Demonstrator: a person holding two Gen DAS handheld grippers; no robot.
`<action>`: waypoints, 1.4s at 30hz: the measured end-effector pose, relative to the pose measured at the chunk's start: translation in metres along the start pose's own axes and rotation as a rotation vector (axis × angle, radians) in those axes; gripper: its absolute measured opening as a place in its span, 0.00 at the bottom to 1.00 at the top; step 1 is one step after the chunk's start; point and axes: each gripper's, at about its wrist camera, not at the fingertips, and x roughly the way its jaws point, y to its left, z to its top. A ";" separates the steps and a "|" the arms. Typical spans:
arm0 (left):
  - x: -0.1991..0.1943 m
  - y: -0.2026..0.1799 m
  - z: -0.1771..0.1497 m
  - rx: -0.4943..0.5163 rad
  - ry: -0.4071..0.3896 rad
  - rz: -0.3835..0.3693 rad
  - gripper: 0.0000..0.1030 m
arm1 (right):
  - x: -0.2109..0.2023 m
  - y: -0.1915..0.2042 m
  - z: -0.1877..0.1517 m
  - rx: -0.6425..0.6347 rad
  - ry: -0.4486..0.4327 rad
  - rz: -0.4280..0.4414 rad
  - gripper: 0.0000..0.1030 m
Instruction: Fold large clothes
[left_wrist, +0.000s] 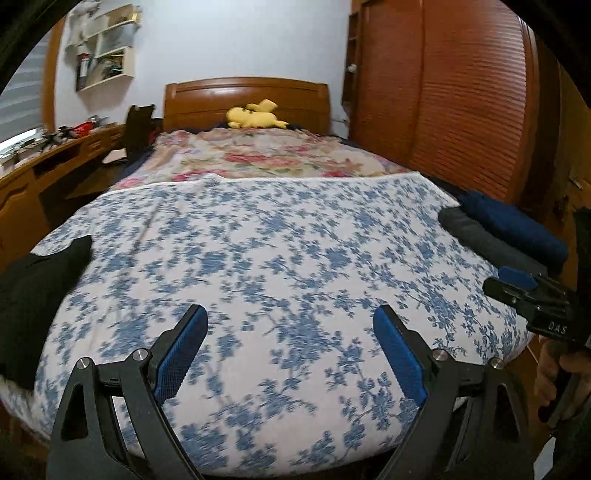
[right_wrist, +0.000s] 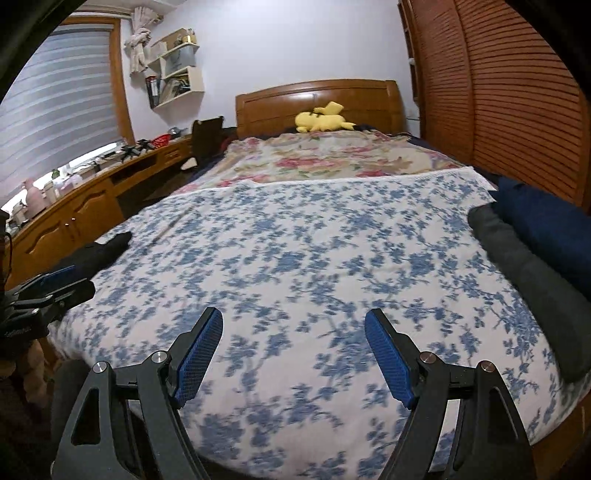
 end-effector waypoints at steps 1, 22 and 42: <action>-0.005 0.004 0.001 -0.005 -0.009 0.008 0.89 | -0.001 0.002 0.002 -0.002 -0.008 0.006 0.78; -0.084 0.006 0.022 0.025 -0.201 0.063 0.89 | -0.027 0.011 0.011 -0.044 -0.194 0.054 0.78; -0.085 0.006 0.017 0.011 -0.197 0.060 0.89 | -0.031 0.014 0.013 -0.046 -0.203 0.054 0.78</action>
